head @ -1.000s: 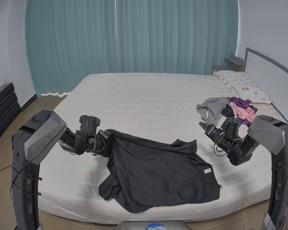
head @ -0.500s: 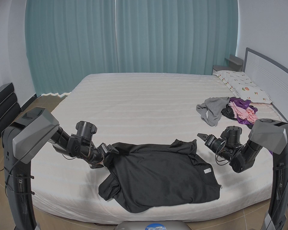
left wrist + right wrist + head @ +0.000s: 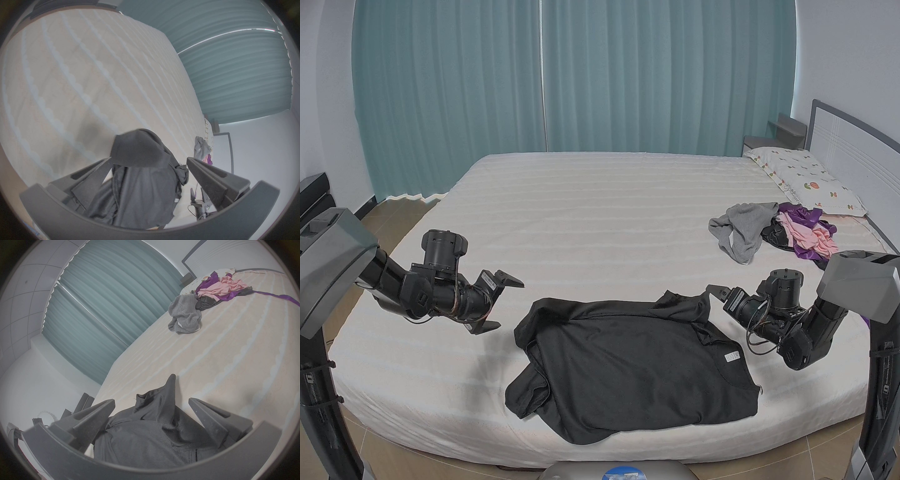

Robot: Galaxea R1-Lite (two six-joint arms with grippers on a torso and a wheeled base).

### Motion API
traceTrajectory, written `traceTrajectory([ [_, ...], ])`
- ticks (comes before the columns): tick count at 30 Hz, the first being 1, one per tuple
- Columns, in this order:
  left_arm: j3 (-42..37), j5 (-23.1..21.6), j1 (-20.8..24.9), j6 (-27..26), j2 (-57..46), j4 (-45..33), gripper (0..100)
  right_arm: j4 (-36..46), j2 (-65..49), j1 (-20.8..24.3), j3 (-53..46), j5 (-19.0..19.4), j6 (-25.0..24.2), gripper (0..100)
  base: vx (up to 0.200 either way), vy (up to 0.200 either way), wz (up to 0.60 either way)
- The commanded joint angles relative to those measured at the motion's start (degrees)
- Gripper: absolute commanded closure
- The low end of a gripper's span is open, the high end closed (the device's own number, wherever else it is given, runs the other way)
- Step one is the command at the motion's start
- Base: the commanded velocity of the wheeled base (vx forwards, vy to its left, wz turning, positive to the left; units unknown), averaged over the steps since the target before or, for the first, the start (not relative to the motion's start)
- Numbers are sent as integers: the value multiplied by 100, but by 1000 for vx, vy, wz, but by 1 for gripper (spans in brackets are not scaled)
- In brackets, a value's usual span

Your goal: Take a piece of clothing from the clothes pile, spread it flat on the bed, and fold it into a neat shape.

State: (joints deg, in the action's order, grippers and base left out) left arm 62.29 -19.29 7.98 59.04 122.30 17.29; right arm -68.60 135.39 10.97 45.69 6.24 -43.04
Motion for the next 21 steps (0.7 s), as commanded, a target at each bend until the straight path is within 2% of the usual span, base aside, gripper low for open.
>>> traceTrajectory([
  [1,-701,426,-16,20,-127,513,0,22,23,63,-16,-9,15,0,0,0,0],
  [10,-1756,434,1,292,-74,2042,0,593,242,151,493,0,121,0,0,0,0],
  [15,-1861,426,1,389,-74,2191,0,663,401,142,669,0,130,0,0,0,0],
  [16,-1984,426,-7,424,31,2279,0,936,691,125,1074,0,305,0,0,0,0],
  [21,-2028,452,-16,424,75,2279,0,1120,981,116,1495,0,332,0,0,0,0],
])
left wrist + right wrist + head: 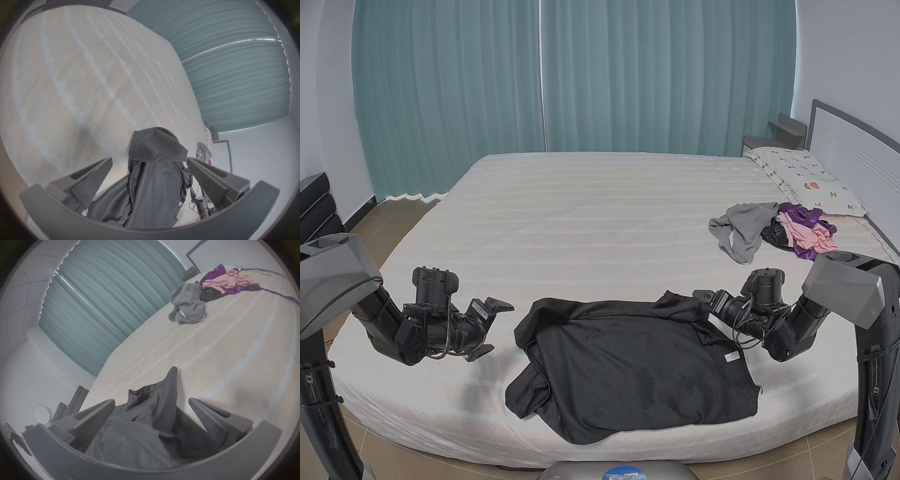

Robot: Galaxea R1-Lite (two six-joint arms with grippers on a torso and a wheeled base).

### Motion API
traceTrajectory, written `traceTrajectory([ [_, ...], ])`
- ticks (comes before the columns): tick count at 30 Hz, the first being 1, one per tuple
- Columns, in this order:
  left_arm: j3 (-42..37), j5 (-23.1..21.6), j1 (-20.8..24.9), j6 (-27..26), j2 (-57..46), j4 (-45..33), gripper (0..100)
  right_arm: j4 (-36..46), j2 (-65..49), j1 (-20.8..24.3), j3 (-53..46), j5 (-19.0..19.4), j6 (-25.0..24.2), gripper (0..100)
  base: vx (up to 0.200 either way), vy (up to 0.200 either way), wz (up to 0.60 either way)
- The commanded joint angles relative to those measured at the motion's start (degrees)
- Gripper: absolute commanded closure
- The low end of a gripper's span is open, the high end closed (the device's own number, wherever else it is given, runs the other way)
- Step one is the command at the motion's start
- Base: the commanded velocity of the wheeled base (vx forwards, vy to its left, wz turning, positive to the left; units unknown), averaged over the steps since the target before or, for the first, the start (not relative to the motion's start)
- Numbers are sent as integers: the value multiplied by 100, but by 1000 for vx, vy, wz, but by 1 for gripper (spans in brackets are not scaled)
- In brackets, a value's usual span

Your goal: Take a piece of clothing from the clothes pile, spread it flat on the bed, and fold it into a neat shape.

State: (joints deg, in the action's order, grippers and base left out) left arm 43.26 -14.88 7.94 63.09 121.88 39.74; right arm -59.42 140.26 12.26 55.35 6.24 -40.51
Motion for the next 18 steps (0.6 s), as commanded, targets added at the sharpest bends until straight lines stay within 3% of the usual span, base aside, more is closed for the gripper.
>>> traceTrajectory([
  [1,-134,12,-11,19,117,42,0,238,537,-22,609,0,78,0,0,0,0],
  [2,-134,12,-11,19,117,42,0,273,555,-22,679,0,78,0,0,0,0],
  [3,-134,12,-3,11,125,42,0,343,599,-22,776,0,87,100,0,0,0],
  [13,-152,21,6,11,117,42,0,835,1003,-66,1673,-202,78,100,0,0,0],
  [18,-152,29,6,11,117,42,0,800,1170,-75,2235,-571,105,100,0,0,0],
])
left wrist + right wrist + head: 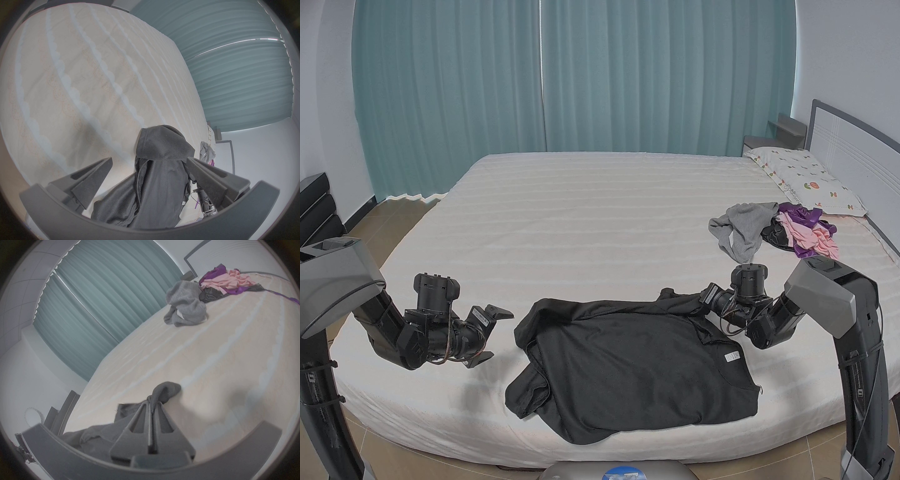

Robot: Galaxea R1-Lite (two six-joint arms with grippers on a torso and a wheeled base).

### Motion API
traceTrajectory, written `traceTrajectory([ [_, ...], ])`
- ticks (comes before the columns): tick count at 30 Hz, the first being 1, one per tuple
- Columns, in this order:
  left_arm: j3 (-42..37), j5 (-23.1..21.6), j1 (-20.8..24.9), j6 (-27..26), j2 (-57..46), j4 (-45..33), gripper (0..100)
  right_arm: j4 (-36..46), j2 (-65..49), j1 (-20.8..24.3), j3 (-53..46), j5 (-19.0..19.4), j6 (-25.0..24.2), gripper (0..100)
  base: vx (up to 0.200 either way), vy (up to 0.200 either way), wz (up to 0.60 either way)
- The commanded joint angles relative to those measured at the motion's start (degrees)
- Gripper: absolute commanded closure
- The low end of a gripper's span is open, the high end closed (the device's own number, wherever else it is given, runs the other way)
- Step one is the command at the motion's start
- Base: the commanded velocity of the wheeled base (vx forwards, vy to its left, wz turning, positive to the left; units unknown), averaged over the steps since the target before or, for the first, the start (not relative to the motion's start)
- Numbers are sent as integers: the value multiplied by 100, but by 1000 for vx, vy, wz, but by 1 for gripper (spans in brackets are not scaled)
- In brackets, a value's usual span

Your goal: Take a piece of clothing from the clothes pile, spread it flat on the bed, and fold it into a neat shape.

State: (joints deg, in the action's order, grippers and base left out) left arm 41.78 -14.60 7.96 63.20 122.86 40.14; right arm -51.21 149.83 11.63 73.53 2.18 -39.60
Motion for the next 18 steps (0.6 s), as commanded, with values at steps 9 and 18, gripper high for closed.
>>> traceTrajectory([
  [9,-3,10,13,-9,28,2,0,24,266,-152,1585,-236,13,100,0,0,0],
  [18,-3,10,13,0,28,2,0,358,854,-143,3053,-552,31,100,0,0,0],
])
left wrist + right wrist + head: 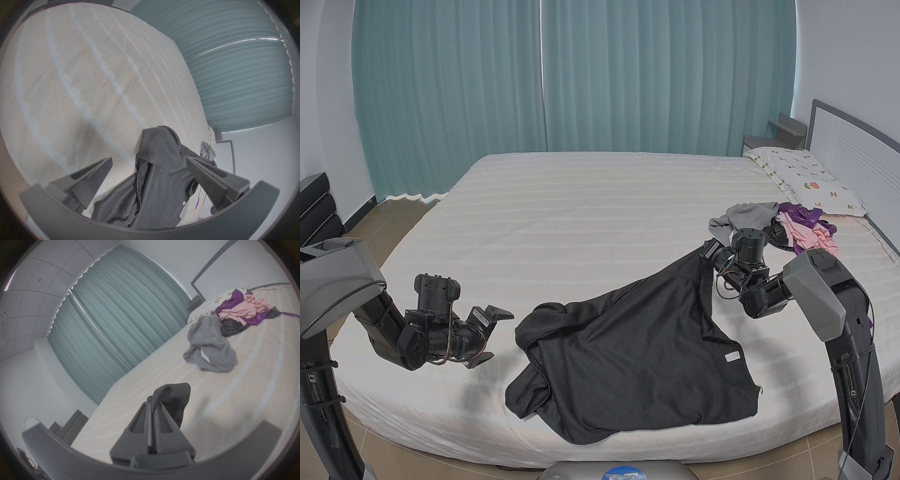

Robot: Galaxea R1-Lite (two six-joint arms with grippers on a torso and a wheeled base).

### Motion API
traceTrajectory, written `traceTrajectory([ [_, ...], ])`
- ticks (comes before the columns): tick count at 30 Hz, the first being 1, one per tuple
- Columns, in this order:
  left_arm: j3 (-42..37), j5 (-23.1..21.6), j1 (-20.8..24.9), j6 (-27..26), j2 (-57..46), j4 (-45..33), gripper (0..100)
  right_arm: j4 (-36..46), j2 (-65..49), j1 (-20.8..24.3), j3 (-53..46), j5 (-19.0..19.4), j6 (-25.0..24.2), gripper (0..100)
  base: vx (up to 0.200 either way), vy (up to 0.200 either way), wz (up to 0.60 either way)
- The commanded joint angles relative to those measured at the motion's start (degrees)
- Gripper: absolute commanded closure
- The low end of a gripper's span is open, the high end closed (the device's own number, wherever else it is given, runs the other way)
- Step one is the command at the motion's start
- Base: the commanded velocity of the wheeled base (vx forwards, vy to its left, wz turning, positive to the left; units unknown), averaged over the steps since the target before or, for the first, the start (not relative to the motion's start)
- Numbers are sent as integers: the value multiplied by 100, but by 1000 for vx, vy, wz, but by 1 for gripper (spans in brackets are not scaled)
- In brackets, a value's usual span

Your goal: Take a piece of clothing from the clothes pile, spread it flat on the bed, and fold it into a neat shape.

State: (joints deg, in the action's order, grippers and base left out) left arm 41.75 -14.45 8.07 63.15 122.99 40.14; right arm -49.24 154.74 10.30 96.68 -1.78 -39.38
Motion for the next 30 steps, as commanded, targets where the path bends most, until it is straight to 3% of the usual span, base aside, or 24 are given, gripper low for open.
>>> traceTrajectory([
  [1,0,3,2,5,14,2,0,345,417,-28,1098,-235,0,100,0,0,0],
  [12,0,3,10,5,14,2,0,758,786,-151,1599,-314,26,100,0,0,0],
  [13,0,3,10,-4,14,2,0,854,804,-186,1599,-323,26,0,0,0,0],
  [17,0,3,19,-4,14,2,0,1188,813,-309,1511,-323,18,0,0,0,0],
  [22,0,3,19,-4,14,2,0,1171,338,-459,518,-147,53,0,0,0,0],
  [26,-9,3,19,-4,14,2,0,749,-374,-538,-1020,644,264,0,0,0,0],
  [30,-18,3,19,-22,14,2,0,318,-611,-608,-1785,987,686,0,0,0,0],
])
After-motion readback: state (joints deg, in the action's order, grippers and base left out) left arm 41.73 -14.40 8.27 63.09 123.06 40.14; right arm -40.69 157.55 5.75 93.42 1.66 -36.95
